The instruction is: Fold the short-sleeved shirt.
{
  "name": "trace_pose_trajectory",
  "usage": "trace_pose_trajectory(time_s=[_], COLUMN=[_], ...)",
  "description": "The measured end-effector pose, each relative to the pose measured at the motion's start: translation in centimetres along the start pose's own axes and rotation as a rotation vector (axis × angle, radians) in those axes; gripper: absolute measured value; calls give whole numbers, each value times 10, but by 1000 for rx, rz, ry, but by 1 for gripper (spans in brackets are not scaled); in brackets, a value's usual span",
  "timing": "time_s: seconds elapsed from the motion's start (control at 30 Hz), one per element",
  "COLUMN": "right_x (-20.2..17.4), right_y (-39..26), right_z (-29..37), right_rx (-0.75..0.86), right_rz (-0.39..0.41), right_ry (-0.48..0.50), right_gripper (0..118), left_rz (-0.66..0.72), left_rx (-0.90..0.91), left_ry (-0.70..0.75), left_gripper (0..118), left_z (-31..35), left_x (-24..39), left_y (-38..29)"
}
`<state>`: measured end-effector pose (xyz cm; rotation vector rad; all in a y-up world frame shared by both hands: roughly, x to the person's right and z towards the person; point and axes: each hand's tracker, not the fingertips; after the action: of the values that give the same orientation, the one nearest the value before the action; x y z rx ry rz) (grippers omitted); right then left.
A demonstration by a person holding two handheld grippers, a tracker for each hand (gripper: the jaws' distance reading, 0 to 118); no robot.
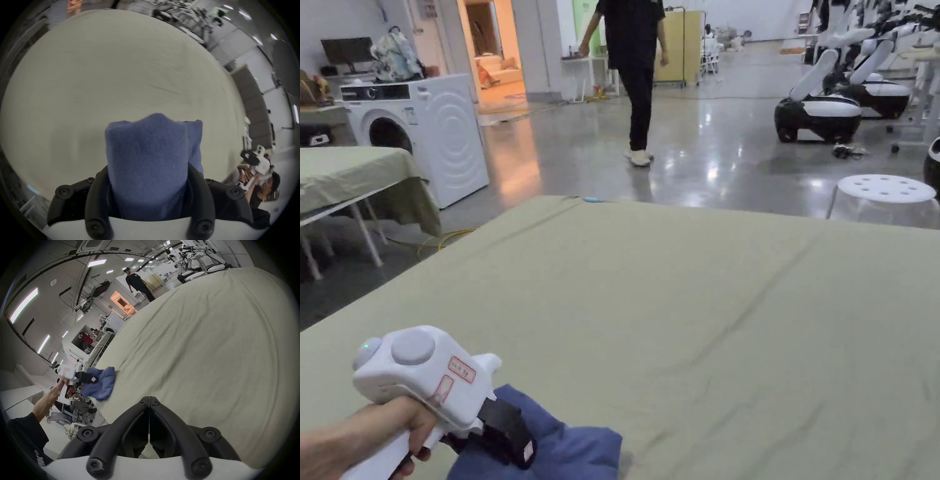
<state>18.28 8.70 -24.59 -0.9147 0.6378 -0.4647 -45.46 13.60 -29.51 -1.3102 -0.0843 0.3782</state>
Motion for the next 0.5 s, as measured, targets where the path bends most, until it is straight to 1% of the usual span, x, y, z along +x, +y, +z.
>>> trace_pose_trajectory(time_s=[0.03,0.07,0.1,0.17,0.27,0.3,0.37,0.4,0.43,0.47,0.5], right_x=[0,-2,-3,-6,-14,-16,-19,-21,-22,-22,-22], right_y=[2,4,6,11,15,16,17,16,16,15,15], right_z=[-4,-8,-11,-17,-26,-28,-32,-34,-34,-34,-34], right_rx=[-5,-12,-15,-20,-25,-32,-41,-45,-45,-43,-44], right_rz=[5,6,8,17,25,31,49,50,51,50,44], right_ry=[1,-3,-11,-24,-29,-32,-49,-50,-52,-51,-48], right_gripper=[4,4,4,4,4,4,4,4,4,4,4], left_rz=[-16,6,24,68,46,71,19,11,-20,-35,-39], left_rx=[27,36,30,46,38,21,14,26,19,49,53], left_ry=[53,117,145,266,405,423,554,595,634,632,661], left_gripper=[49,49,49,49,49,49,49,49,51,59,70], left_z=[8,15,20,29,34,32,27,22,17,13,8], left_x=[-20,-32,-47,-73,-99,-105,-113,-115,-114,-105,-102], left_y=[12,20,29,45,63,65,70,69,68,56,52])
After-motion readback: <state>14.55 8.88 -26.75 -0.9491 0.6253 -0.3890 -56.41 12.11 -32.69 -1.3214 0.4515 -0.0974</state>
